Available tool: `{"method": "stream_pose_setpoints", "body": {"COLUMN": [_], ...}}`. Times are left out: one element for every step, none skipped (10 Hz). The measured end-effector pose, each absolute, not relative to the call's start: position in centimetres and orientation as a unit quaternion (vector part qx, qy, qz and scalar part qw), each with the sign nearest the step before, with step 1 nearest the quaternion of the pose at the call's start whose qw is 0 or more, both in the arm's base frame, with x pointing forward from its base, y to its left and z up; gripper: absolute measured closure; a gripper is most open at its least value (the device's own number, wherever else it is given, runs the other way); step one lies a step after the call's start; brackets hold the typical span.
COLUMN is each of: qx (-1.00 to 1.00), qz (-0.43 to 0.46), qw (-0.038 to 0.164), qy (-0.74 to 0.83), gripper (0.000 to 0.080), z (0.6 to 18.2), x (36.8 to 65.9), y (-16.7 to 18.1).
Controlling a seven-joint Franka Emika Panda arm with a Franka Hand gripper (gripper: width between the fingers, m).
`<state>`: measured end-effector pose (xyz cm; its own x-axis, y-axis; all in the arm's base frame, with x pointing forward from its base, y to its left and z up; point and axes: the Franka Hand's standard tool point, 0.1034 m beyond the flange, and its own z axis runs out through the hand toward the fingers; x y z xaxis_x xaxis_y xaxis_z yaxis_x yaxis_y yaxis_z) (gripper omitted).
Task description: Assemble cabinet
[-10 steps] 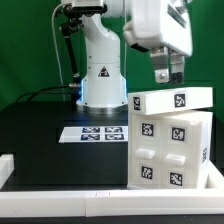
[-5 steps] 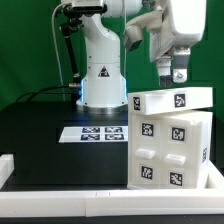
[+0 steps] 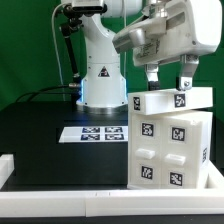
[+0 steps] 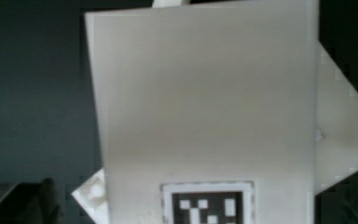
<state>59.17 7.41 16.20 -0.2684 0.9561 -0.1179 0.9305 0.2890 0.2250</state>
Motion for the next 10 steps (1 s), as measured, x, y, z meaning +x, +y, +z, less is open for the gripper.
{"method": "stream_pose_setpoints", "body": {"qx": [0.596, 0.599, 0.599, 0.602, 0.603, 0.611, 0.618, 0.618, 0.644, 0.681], "qz": [0.053, 0.051, 0.051, 0.051, 0.051, 0.051, 0.052, 0.052, 0.055, 0.058], "qw": [0.111, 0.108, 0.108, 0.107, 0.107, 0.106, 0.106, 0.106, 0.102, 0.099], "qy": [0.793, 0.792, 0.792, 0.789, 0.789, 0.783, 0.778, 0.777, 0.756, 0.724], "gripper": [0.0002, 0.0002, 0.0002, 0.0130, 0.0130, 0.0262, 0.0258, 0.0258, 0.0257, 0.0257], "z": [15.35, 14.86, 14.81, 14.79, 14.79, 14.74, 14.74, 14.75, 14.75, 14.77], "x": [59.01, 58.88, 58.87, 58.85, 58.85, 58.80, 58.81, 58.83, 58.81, 58.82], "y": [7.59, 7.74, 7.71, 7.75, 7.69, 7.64, 7.62, 7.56, 7.48, 7.43]}}
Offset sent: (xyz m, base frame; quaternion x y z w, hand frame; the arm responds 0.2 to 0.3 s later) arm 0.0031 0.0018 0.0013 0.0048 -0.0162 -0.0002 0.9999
